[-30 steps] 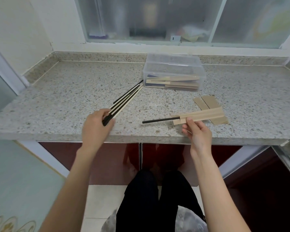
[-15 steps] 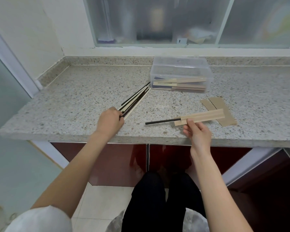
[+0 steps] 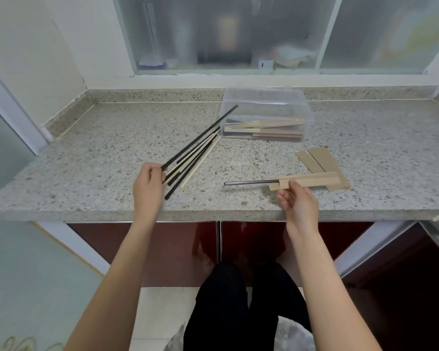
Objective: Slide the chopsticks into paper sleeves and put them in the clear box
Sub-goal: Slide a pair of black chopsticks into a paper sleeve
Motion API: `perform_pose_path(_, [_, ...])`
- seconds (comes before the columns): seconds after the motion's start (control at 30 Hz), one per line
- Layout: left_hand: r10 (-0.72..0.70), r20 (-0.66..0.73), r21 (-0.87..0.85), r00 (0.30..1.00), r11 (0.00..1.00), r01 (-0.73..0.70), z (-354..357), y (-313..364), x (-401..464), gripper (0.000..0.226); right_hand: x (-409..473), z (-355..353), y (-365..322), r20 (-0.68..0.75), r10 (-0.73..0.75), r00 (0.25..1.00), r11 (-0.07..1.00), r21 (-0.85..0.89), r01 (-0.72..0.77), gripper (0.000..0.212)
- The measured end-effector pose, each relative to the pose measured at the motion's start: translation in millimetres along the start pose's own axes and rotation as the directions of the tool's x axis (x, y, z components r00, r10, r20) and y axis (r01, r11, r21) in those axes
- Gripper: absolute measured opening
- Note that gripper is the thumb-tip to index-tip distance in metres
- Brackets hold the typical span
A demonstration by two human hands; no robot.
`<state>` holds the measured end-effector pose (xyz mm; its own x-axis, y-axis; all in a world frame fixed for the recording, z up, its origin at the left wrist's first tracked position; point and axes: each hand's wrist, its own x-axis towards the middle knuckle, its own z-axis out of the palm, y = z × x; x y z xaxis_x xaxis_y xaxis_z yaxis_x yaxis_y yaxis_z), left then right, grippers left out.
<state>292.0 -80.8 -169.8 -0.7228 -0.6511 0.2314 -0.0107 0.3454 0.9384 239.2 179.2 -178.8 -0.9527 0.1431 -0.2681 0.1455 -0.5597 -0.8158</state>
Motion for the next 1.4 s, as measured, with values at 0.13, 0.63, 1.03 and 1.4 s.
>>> perform_pose_path(0.13, [-0.008,0.191,-0.104,0.982,0.994,0.028,14,1,-15,0.023,2,-4,-4,0.020,-0.015,1.000,0.995,0.102,0.013,0.007])
perform_pose_path(0.63, [0.136,0.325,0.081,0.936,0.982,-0.171,32,0,-28,0.023,5,-27,-25,-0.053,-0.195,0.979,0.978,0.058,0.198,0.014])
perform_pose_path(1.03, [0.077,0.335,-0.001,0.939,0.997,-0.081,42,8,-38,0.020,5,-29,-17,0.044,-0.255,0.966,0.963,-0.084,0.258,0.015])
perform_pose_path(1.4, [-0.173,-0.076,-0.394,0.982,0.910,0.130,96,29,-75,0.027,-11,-5,-2,-0.114,-0.168,0.979,0.981,0.082,0.178,0.010])
